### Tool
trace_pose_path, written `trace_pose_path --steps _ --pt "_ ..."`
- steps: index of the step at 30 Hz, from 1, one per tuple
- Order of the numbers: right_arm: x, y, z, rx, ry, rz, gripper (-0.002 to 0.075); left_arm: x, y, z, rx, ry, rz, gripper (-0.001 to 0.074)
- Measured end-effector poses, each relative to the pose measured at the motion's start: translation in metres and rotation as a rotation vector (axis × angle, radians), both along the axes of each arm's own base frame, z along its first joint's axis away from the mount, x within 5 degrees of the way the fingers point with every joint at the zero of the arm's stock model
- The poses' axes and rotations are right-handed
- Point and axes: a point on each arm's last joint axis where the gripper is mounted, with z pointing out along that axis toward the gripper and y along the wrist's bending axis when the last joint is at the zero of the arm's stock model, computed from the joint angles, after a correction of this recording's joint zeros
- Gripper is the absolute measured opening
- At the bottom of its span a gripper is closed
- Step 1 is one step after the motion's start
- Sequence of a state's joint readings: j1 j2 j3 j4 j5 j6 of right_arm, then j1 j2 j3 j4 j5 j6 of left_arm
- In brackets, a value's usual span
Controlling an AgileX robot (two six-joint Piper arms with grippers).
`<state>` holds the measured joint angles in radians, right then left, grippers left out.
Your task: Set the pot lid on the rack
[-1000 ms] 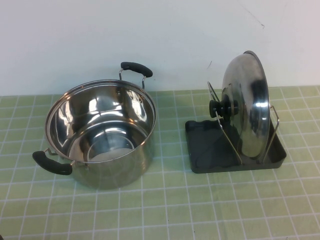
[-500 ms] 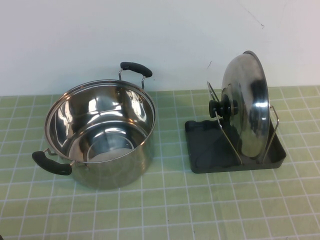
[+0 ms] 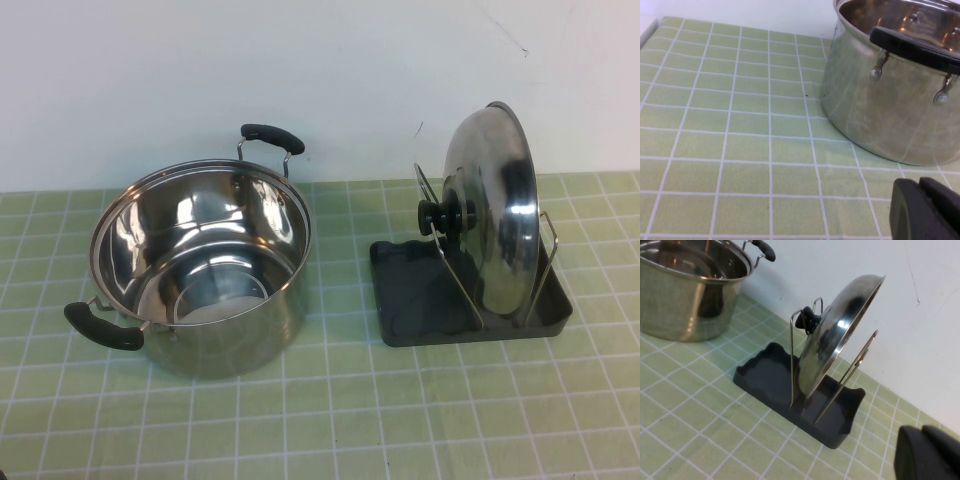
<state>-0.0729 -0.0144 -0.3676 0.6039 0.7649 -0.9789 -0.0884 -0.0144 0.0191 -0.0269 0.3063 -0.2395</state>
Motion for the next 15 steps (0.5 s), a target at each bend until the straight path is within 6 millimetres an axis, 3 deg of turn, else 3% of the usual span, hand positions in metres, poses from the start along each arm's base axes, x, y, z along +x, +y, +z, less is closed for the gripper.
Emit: trace_pose_path --steps 10,15 --pt "0.001 0.0 -0.001 0.011 -0.002 -0.004 -0.0001 0.0 0.0 0.0 0.0 0.0 0.0 -0.0001" --pt "0.015 -0.012 -0.012 0.042 -0.055 -0.14 -0.0001 0.0 0.0 0.0 0.0 0.0 0.0 -0.0001"
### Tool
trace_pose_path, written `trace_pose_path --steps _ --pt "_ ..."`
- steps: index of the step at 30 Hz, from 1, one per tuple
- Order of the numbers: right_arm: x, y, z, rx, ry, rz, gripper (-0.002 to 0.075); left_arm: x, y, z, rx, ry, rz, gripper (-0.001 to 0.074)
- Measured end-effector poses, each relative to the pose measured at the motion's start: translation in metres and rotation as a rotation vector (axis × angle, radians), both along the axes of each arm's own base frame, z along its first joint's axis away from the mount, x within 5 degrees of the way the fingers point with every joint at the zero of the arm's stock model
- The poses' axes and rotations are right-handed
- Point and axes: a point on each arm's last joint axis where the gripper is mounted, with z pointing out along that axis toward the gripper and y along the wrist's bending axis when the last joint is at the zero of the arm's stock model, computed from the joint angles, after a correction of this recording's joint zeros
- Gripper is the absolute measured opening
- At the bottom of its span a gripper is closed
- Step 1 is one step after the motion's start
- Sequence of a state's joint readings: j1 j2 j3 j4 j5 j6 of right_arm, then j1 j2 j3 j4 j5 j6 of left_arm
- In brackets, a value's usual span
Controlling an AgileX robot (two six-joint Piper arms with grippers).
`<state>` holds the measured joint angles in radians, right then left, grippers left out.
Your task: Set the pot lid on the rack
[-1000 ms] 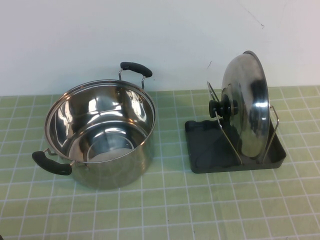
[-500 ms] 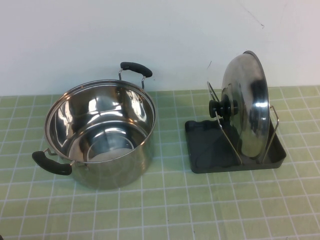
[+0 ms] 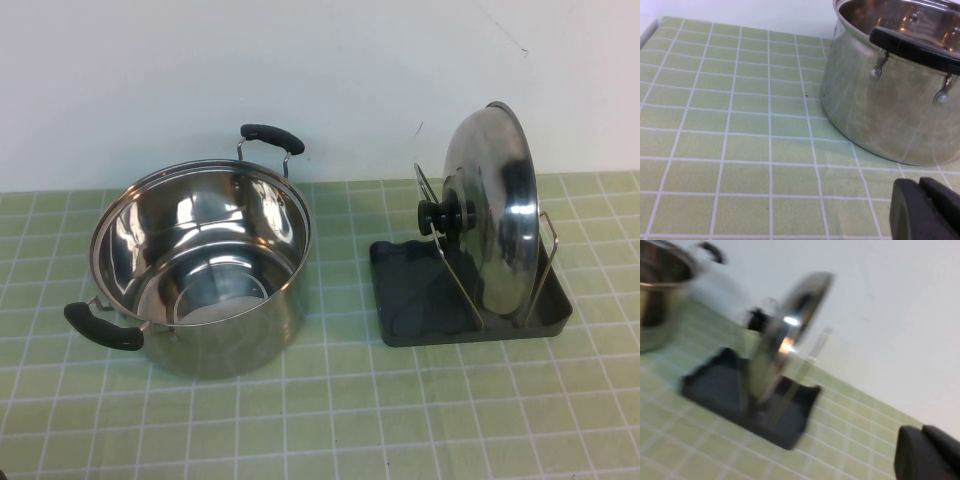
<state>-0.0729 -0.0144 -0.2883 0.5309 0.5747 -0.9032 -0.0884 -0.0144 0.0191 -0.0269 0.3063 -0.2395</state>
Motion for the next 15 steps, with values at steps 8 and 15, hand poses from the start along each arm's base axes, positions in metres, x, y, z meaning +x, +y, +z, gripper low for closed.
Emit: trace_pose_path --steps 8,15 --pt "0.023 -0.027 -0.053 0.133 0.02 -0.31 -0.0001 0.0 0.0 0.0 0.0 0.0 0.0 -0.0001" --pt "0.025 -0.03 -0.084 0.136 0.108 -0.346 -0.0001 0.0 0.0 0.0 0.0 0.0 0.0 -0.0002"
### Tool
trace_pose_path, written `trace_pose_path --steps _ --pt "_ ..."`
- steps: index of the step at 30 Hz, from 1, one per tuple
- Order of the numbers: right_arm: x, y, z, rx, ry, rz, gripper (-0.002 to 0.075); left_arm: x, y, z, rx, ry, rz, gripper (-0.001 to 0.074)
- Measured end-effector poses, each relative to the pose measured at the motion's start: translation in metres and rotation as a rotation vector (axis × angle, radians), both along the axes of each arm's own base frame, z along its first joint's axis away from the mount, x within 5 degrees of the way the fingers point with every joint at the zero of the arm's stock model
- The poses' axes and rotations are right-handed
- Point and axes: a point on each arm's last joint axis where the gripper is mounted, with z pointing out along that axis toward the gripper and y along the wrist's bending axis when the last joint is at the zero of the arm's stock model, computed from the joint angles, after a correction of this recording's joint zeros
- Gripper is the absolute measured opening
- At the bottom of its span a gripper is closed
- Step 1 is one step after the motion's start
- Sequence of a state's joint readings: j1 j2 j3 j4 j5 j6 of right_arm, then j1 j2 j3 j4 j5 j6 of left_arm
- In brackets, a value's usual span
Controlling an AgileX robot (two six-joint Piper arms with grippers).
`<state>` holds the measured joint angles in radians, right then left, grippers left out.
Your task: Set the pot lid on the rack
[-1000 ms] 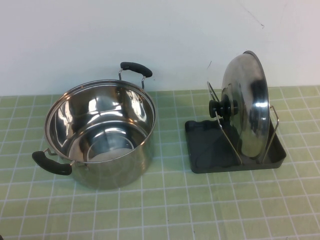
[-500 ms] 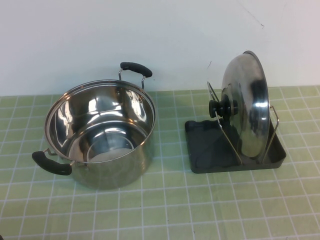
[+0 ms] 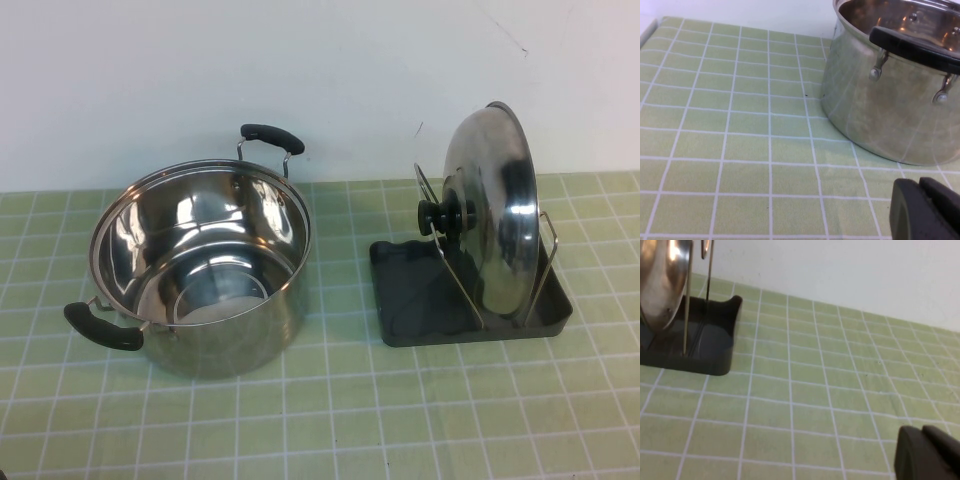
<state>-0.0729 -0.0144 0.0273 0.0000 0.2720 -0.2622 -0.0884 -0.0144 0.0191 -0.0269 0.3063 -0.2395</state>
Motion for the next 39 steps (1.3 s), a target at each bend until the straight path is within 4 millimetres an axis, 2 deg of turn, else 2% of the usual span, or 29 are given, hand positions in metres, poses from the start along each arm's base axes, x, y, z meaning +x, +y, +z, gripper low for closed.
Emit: trace_pose_path --steps 4,15,39 --pt "-0.0016 -0.0002 -0.0052 0.032 0.057 -0.012 -0.0001 0.0 0.0 0.0 0.0 0.0 0.0 -0.0001" --pt "-0.002 -0.0014 -0.0055 0.122 0.06 -0.053 -0.0001 -0.0001 0.0 -0.0002 0.015 0.001 -0.004 -0.0001" --pt "-0.002 0.0007 -0.0053 0.123 0.063 -0.011 -0.0001 -0.0001 0.0 -0.0002 0.017 0.001 -0.005 -0.0002"
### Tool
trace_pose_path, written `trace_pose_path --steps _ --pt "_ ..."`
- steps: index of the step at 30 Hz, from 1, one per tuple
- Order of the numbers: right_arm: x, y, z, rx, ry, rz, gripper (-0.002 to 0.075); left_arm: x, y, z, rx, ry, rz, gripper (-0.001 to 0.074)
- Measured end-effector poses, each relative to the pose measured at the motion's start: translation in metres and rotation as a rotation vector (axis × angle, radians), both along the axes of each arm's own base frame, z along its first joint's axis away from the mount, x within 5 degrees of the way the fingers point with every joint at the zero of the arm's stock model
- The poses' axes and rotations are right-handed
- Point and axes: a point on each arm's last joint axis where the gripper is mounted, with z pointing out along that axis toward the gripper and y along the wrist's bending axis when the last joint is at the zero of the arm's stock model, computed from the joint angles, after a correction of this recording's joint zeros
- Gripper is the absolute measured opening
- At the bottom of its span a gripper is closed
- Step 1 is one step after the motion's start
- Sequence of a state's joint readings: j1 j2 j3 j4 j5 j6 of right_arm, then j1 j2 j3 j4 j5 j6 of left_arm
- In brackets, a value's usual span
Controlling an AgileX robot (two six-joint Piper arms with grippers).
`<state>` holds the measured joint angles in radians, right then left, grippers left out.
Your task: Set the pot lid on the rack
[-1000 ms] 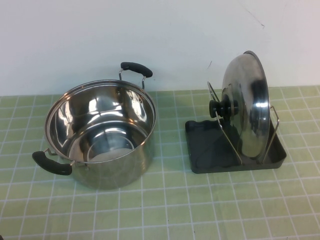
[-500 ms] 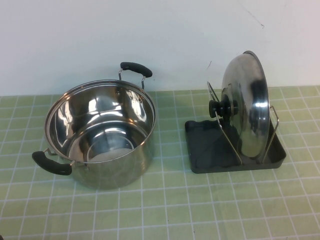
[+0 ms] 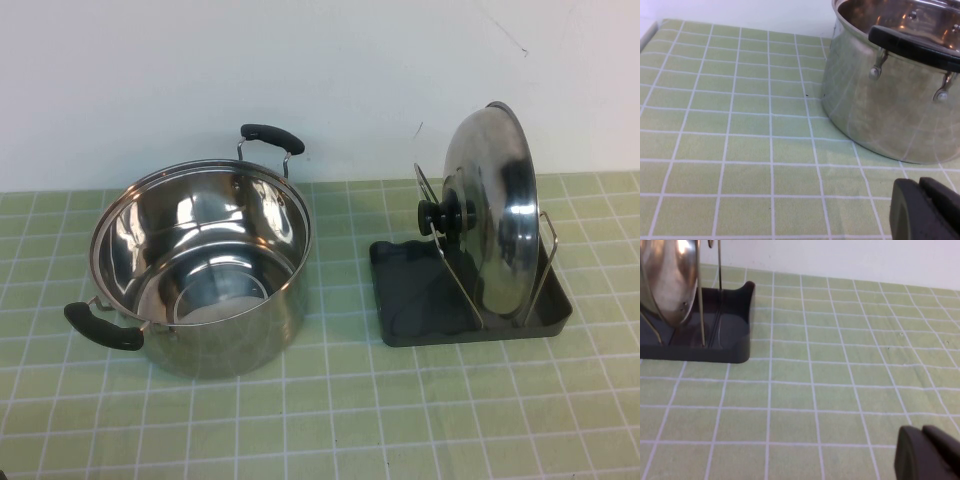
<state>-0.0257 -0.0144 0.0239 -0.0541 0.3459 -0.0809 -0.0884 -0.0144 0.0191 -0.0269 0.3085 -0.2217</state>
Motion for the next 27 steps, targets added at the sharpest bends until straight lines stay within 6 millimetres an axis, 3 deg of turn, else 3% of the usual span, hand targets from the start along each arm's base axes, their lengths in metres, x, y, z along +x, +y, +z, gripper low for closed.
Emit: trace_pose_path --steps 27 --pt "0.0 -0.0002 0.0 -0.002 0.0 -0.001 -0.0001 0.0 0.0005 0.0 0.001 0.0 0.009 -0.0002"
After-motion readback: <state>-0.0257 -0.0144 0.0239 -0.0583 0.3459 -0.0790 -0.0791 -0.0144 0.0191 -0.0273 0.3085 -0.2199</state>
